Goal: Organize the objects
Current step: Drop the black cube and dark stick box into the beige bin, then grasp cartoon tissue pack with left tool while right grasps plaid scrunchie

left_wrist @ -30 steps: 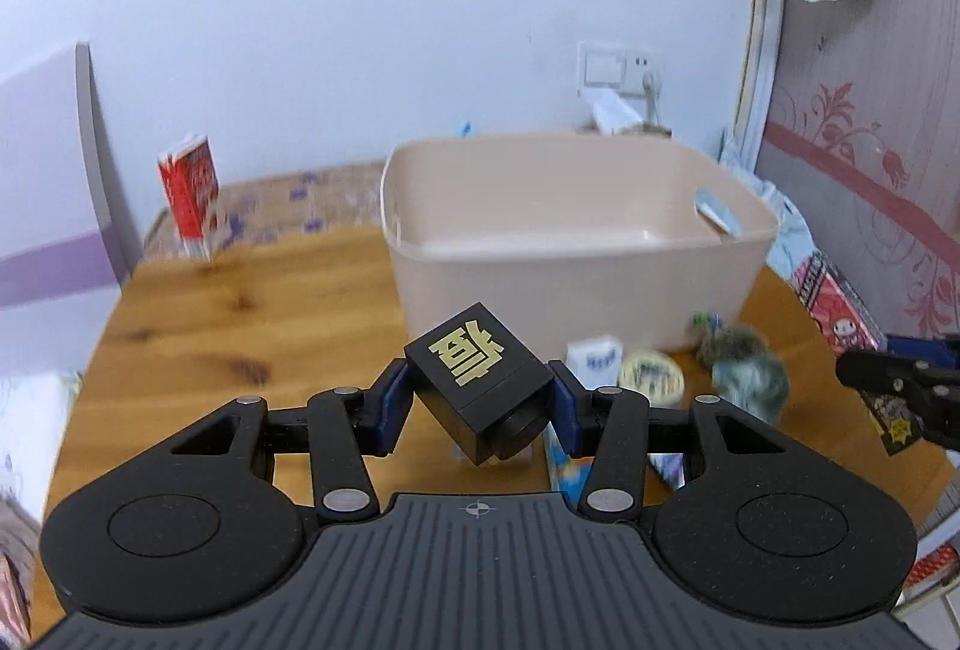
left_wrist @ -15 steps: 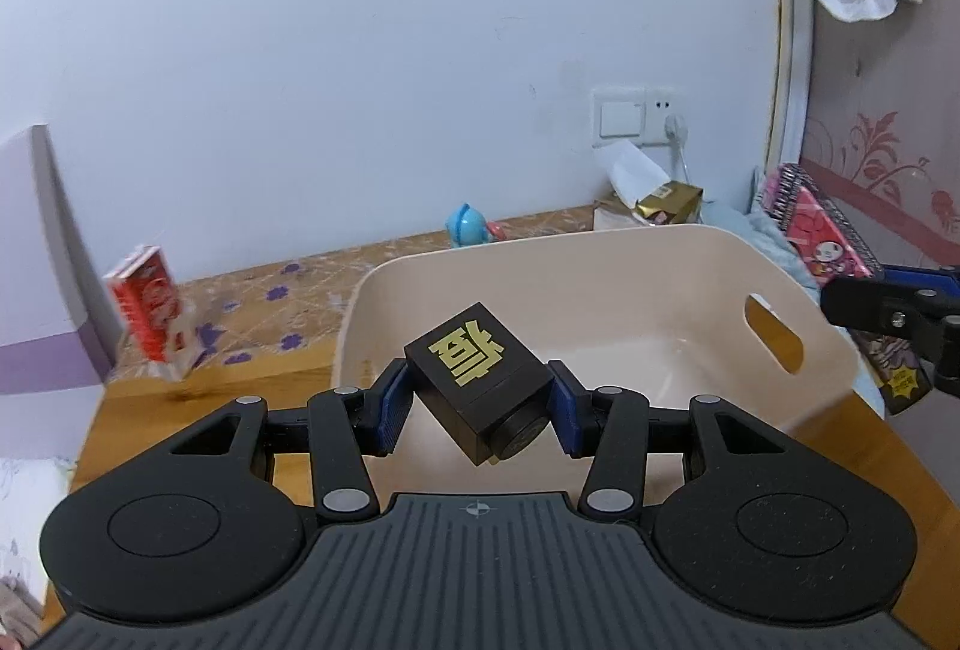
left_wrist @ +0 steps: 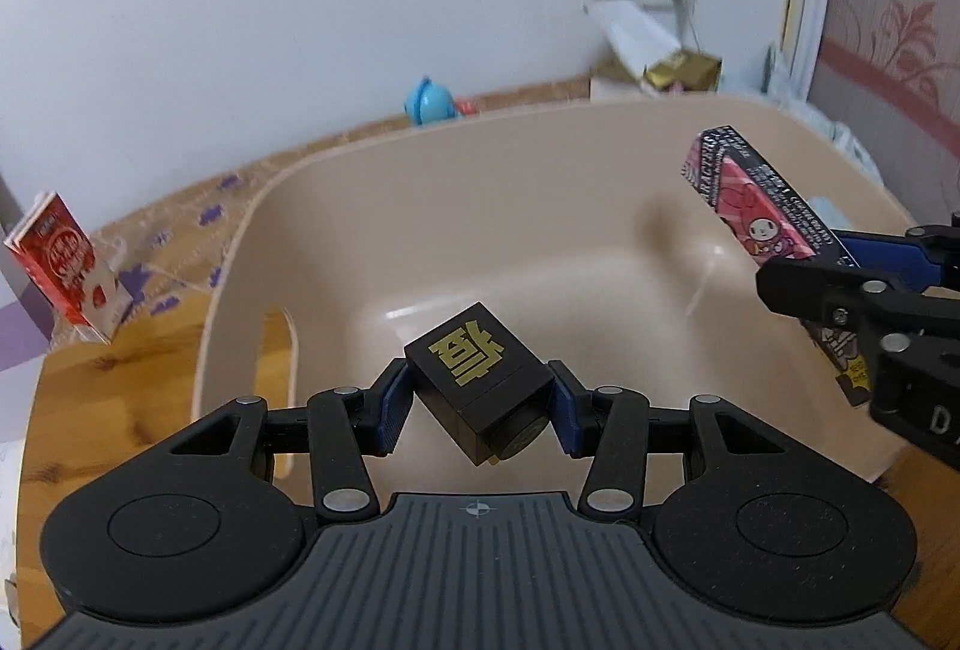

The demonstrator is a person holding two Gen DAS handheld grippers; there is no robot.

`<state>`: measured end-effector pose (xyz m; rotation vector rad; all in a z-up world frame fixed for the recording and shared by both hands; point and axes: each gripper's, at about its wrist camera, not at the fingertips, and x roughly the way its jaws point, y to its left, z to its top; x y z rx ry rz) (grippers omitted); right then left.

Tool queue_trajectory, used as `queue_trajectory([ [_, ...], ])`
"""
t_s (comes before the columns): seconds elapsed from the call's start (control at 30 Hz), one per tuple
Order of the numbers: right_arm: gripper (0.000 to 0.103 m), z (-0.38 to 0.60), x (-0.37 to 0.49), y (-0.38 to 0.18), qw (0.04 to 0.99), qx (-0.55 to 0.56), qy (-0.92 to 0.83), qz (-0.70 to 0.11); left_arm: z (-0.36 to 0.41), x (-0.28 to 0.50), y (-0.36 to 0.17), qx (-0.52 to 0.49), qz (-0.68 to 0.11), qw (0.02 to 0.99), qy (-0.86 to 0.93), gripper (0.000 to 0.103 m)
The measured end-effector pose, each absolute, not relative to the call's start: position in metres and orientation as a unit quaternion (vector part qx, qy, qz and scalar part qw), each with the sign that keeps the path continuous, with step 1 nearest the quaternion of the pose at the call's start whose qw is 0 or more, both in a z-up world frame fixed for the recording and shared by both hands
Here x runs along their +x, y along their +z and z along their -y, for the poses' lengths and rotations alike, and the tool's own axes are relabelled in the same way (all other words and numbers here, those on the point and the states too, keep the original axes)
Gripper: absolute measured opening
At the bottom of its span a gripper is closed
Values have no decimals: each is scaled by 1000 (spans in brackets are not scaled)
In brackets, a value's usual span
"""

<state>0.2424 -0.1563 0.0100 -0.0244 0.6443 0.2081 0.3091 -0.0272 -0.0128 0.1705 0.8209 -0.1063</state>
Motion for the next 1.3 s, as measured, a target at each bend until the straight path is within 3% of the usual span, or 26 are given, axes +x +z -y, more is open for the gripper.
queue_trajectory([
  [0.1,23,153,244,5,937,-7,105,-332,26,308,-16,80,-402,911,-56,50],
  [0.13,33,153,243,4,936,-3,107,-335,26,306,-15,81,-396,913,-55,53],
  [0.23,45,156,237,9,940,0,102,-324,27,299,-6,87,-374,922,-46,75],
  [0.27,48,158,234,12,943,-2,98,-317,27,296,-2,86,-365,926,-45,77],
  [0.53,77,170,181,40,959,2,79,-272,21,254,25,85,-328,940,-39,86],
  [0.63,81,176,160,44,960,12,78,-270,17,235,29,85,-325,941,-38,87],
  [0.77,98,179,135,43,960,17,77,-268,12,208,32,82,-317,944,-35,89],
  [0.9,103,174,113,33,959,2,77,-271,11,182,29,85,-321,943,-34,90],
  [1.3,103,169,88,-19,939,-9,91,-331,15,153,-19,69,-391,916,-61,90],
])
